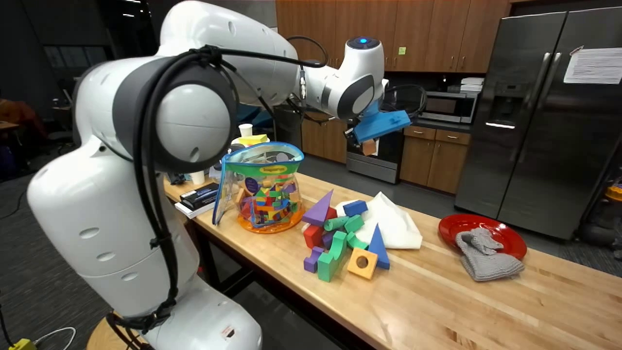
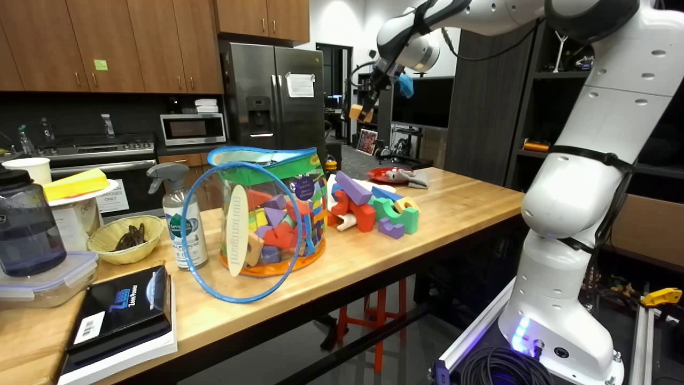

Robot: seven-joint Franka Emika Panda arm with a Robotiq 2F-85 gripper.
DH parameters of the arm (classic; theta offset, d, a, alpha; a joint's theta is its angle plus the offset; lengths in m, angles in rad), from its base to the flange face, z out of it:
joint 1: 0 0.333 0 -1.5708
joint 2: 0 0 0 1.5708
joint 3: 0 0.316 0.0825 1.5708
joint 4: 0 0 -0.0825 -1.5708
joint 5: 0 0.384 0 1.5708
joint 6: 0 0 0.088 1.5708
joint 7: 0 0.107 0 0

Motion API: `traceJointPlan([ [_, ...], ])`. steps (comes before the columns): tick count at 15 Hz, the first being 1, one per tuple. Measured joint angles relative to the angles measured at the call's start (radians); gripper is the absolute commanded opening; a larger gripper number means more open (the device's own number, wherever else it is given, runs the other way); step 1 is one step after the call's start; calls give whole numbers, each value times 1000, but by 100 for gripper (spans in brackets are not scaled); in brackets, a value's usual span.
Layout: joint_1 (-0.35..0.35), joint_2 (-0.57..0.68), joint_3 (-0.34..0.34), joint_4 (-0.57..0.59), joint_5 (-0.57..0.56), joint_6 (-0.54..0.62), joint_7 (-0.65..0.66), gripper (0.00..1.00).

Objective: Put the yellow block in the toy bag

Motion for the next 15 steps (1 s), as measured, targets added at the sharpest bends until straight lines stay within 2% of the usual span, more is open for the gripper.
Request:
traceJointPlan([
  [7,105,-88,33,66,49,-156,-23,16],
  [15,217,-145,108,42,59,-228,-63,16],
])
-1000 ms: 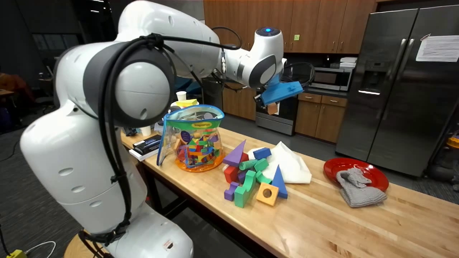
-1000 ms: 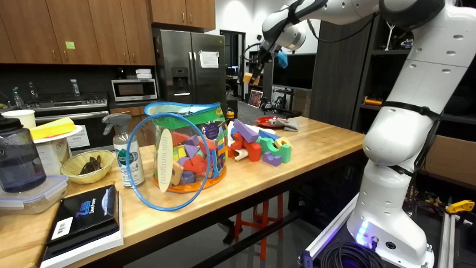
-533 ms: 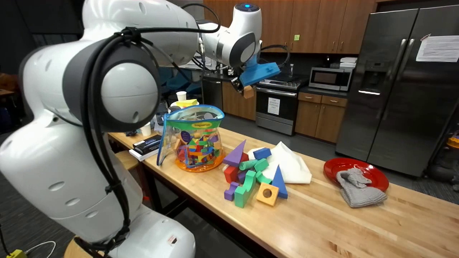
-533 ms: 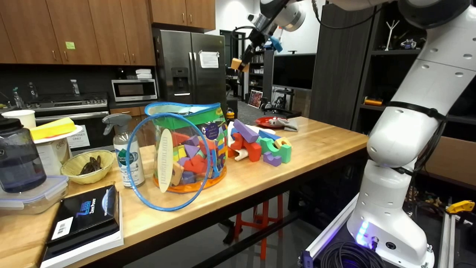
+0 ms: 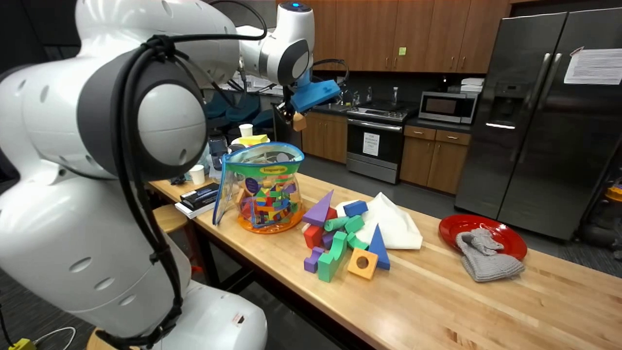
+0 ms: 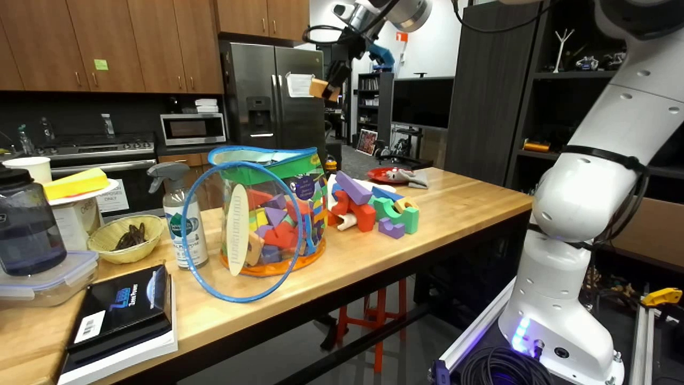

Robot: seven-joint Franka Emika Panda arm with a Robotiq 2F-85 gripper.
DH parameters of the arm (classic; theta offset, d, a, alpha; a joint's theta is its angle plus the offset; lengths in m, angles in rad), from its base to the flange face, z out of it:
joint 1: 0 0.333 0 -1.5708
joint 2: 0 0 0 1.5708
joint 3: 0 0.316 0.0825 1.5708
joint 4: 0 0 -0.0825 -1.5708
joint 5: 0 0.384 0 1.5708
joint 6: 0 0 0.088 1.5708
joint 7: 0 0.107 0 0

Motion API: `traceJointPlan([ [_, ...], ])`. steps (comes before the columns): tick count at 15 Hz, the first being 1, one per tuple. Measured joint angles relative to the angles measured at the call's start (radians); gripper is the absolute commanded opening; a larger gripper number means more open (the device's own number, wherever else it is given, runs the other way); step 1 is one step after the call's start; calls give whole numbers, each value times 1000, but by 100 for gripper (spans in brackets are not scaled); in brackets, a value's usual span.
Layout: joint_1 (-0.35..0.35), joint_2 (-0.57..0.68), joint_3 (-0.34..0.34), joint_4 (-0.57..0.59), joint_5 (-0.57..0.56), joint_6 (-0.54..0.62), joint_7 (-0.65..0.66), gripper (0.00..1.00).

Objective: Put the yellow block in the toy bag

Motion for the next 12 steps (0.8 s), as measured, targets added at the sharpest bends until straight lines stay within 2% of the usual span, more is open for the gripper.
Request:
traceJointPlan([
  [12,86,22,97,-35,21,9,4,16],
])
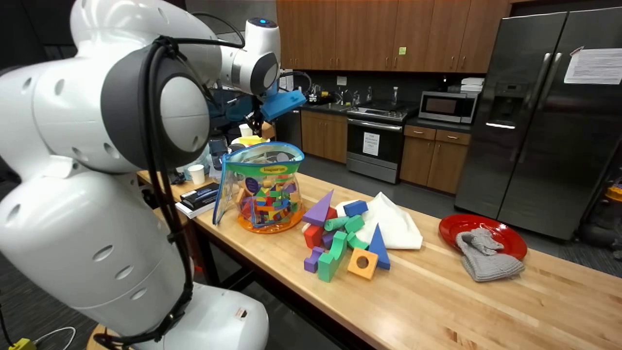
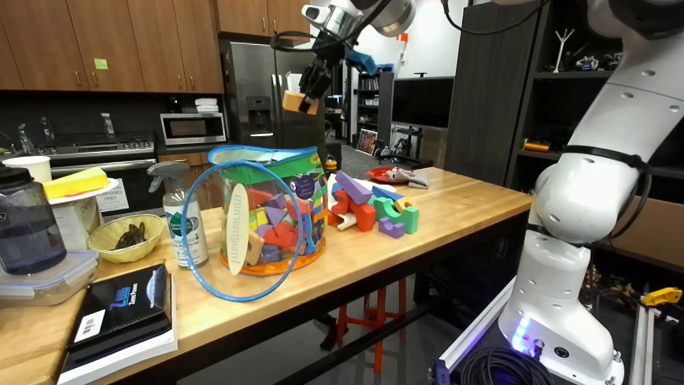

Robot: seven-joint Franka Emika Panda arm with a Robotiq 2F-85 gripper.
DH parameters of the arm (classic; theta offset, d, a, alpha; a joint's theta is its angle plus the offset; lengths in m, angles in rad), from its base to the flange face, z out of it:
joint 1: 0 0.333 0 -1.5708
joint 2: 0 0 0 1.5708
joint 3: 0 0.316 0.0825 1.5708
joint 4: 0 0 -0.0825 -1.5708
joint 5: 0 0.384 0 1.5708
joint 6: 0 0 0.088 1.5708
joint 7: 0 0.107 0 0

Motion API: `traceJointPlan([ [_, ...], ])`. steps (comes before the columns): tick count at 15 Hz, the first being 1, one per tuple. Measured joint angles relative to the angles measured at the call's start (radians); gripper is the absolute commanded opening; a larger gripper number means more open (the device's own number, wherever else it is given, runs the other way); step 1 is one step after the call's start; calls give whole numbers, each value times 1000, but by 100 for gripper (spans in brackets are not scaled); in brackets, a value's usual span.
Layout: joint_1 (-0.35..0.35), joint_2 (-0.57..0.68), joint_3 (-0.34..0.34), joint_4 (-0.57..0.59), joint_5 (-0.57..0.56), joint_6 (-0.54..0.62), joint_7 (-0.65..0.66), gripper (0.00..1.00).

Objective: Put the yellow block in the toy bag

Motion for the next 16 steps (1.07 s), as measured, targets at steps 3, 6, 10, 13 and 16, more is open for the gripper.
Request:
traceJointPlan([
  [3,11,38,31,-9,8,63,20,16],
  [6,17,87,59,-20,24,150,45,16],
  [10,19,153,80,-59,22,264,62,16],
  [13,12,197,80,-121,2,330,78,42],
  [16,11,215,80,-126,0,337,77,58],
])
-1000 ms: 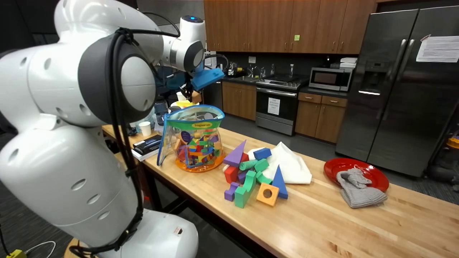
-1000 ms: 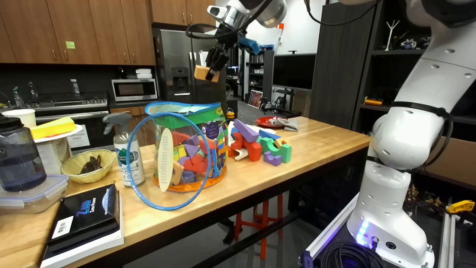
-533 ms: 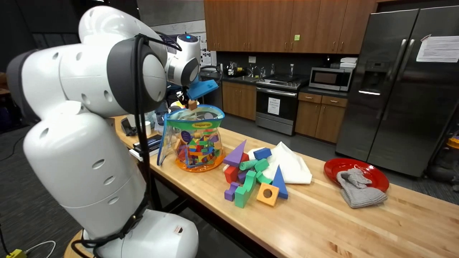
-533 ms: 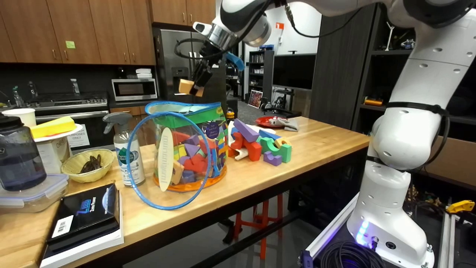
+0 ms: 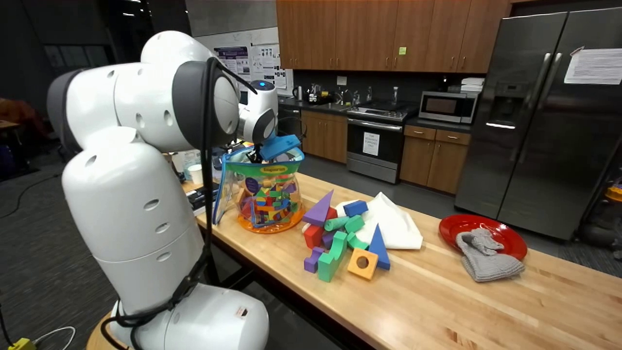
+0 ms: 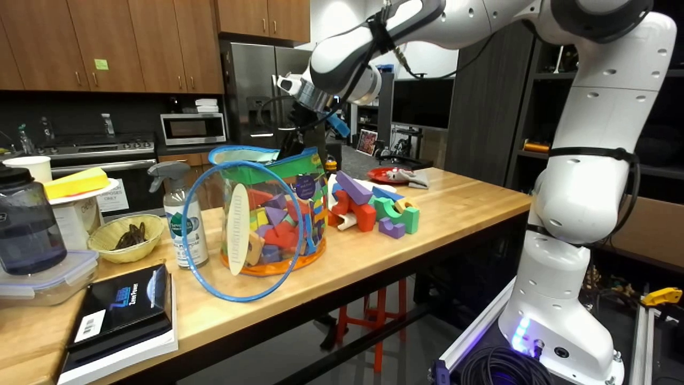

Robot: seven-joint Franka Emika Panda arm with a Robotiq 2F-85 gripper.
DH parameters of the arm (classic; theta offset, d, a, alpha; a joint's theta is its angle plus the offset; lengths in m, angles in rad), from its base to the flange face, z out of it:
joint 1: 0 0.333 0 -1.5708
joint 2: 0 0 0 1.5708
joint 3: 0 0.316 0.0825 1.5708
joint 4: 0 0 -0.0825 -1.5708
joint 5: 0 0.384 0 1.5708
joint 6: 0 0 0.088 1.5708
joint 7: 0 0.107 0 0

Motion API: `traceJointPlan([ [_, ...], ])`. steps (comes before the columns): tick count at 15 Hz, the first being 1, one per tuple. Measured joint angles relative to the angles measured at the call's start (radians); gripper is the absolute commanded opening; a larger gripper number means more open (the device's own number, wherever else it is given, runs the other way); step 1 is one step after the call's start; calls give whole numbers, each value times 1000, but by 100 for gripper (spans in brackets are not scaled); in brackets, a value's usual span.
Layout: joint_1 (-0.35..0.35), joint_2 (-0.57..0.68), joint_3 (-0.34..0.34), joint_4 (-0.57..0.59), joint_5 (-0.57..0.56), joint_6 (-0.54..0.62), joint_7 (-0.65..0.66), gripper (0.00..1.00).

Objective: Put the yellow block in the toy bag

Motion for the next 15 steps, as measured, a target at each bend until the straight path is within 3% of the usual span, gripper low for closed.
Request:
traceJointPlan([
  [2,1,-2,2,6,0,0,0,66],
  [15,0,-4,4,7,0,0,0,66],
])
